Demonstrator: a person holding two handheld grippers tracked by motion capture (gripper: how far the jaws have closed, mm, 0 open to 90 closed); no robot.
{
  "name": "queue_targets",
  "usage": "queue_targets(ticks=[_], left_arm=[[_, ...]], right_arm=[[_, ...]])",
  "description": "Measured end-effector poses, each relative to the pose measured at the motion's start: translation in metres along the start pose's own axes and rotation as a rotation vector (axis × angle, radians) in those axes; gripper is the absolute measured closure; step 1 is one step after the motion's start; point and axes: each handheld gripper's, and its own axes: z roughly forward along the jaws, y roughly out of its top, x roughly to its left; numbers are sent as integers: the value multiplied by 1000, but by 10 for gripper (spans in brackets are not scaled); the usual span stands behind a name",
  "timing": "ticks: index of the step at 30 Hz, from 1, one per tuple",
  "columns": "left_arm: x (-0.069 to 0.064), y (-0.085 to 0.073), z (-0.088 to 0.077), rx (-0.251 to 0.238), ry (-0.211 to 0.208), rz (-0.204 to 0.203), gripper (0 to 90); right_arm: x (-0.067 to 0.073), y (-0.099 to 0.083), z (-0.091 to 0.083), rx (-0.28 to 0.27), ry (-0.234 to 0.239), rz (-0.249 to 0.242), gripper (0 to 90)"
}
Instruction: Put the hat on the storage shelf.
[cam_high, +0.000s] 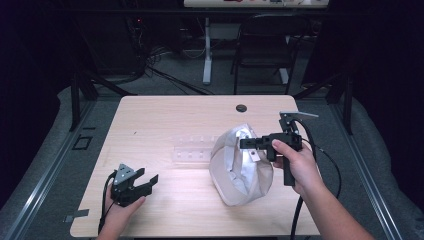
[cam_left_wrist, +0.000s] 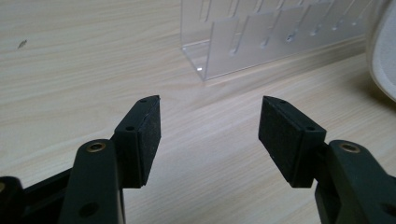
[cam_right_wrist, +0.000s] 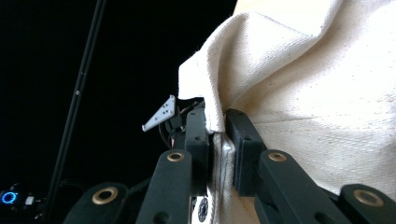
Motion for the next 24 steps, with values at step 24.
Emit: queue_targets(ticks=[24], left_arm=[[-72,62,-7,-110,-191,121,395]], right_arm=[[40,33,1,-120,33,-84,799]])
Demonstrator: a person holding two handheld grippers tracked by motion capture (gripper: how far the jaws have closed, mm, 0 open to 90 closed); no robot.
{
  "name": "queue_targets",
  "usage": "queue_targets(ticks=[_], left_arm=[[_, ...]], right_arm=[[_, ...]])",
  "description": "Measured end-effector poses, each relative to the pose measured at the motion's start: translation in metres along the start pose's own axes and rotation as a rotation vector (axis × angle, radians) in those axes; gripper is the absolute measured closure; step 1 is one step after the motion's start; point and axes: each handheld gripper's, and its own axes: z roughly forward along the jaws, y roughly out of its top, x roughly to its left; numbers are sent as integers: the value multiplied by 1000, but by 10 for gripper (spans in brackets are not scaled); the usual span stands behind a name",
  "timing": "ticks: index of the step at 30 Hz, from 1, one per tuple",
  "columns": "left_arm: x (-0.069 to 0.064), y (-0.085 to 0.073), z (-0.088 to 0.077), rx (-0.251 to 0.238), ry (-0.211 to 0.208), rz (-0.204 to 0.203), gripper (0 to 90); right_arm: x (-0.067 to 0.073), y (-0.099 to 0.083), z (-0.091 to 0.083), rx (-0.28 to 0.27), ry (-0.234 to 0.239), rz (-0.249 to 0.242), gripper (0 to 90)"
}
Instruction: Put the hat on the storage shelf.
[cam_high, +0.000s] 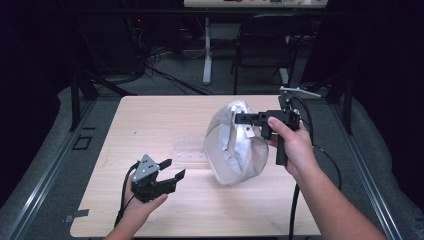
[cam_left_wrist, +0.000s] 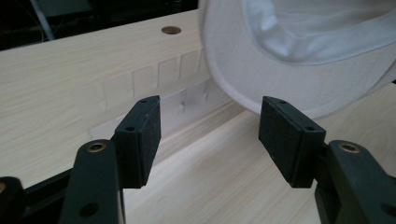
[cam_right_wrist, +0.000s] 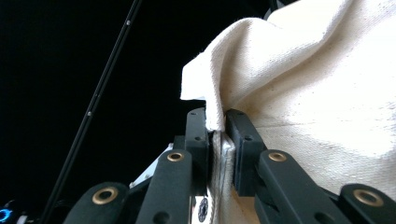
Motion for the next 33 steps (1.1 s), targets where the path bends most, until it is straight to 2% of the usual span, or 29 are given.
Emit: queue_targets(ticks=[2,4,9,18,24,28,33], left_arm=[[-8,7,5,-8,-19,18,394],[-10,9,7,-7,-20,25,392],[-21,15,14,-10,-27,74,385],[-30,19,25,-1,-32,91,380],[-41,24,42,11,-33,127,375],[-46,25,50,15,-28,137,375],[-54,25,69,59,-13,144,375]], right_arm=[[4,4,3,-17,-5,-6,798],[4,5,4,-18,-7,-5,797],[10,16,12,-34,11,9,797],[16,27,26,-54,10,16,797],[16,34,34,-79,11,37,796],[15,37,37,-84,13,44,796],[13,42,41,-94,9,55,795]])
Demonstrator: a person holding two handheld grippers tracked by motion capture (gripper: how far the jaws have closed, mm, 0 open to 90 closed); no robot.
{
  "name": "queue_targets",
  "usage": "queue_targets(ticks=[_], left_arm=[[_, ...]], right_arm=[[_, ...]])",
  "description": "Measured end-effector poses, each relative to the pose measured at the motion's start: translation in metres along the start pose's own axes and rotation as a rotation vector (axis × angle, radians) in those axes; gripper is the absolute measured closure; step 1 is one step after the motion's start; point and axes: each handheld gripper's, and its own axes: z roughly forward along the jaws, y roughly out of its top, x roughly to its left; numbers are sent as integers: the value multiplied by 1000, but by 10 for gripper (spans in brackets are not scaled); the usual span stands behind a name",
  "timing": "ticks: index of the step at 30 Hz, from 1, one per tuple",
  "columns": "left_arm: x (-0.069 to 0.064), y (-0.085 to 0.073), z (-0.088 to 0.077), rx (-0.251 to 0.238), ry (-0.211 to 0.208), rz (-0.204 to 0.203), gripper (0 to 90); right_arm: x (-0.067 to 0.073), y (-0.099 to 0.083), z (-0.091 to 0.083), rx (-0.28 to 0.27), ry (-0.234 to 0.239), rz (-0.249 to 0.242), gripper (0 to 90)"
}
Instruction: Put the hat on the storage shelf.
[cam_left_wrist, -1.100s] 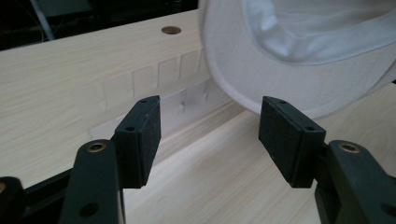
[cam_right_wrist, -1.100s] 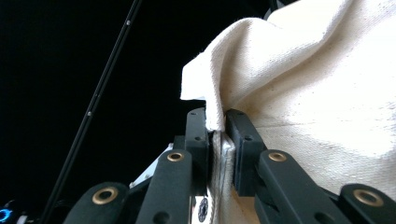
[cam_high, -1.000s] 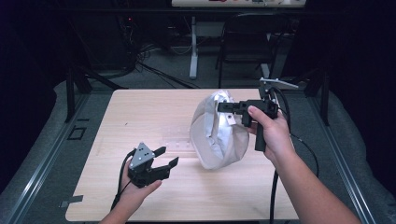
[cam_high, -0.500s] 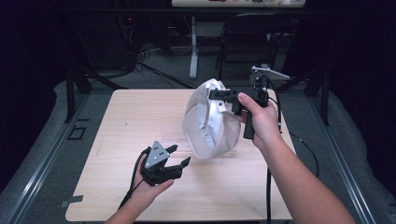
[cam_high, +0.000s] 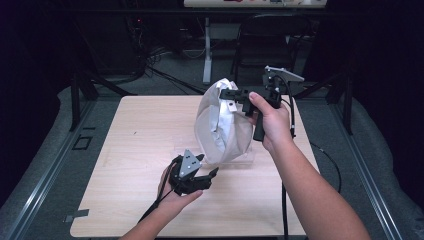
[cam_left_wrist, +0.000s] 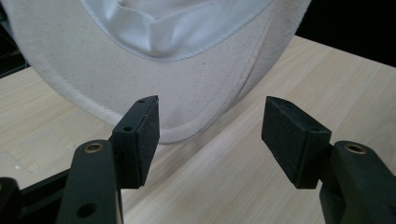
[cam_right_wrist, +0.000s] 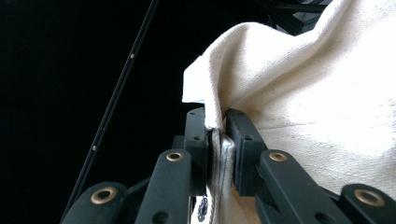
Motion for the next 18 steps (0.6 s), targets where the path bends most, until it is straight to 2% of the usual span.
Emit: queue_targets(ticks=[6,7,8,12,18], left_arm=[[-1,10,16,48,63,9,396],[-1,10,16,48,63,9,418],[2,13,18,60,82,4,448],[7,17,18,47,99,12,511],[14,19,18,42,95,19,636]], right_arm=[[1,4,6,-19,7,12,792],[1,5,6,-22,10,16,791],[1,5,7,-20,13,14,791],[1,8,9,-33,14,18,791],[4,11,9,-48,3,13,788]])
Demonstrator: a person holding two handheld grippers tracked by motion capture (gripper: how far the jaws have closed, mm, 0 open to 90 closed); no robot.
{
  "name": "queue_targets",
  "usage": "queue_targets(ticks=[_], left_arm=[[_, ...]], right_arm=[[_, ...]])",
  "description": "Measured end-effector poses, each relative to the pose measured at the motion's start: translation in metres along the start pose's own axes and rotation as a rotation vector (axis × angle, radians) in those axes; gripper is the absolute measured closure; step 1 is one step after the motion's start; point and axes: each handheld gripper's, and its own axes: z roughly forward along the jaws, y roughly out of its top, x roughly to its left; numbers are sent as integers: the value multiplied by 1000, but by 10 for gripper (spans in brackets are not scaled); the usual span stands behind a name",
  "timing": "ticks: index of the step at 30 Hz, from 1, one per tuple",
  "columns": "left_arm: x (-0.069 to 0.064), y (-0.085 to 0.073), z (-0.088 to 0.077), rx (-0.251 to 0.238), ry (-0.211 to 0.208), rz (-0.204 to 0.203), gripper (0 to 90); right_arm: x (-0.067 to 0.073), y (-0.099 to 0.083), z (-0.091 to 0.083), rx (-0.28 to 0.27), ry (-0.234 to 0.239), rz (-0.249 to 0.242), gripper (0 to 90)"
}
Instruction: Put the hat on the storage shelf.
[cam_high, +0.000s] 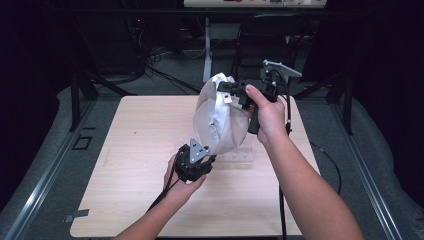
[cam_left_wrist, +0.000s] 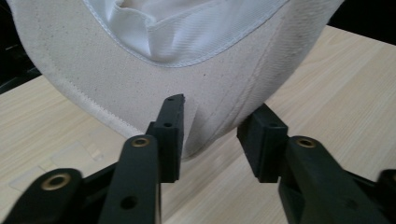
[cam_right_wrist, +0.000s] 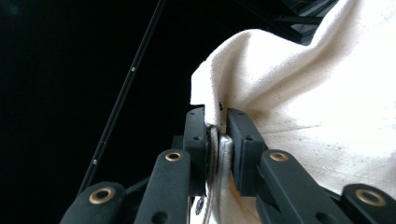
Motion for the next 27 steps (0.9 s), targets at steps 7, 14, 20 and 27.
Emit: queue_targets(ticks=[7,14,20,27], left_arm=[[6,2,-4,-33,19,32,744],[14,3,-3,-37,-39,21,774],[22,5,-2,-56,-71,4,791],[35,8,0,-77,-151,-67,795]], right_arm=[[2,4,-1,-8,-10,-16,807],[2,6,2,-4,-3,-14,810],[3,8,2,-3,-1,-18,812],[5,8,3,-5,0,-23,813]])
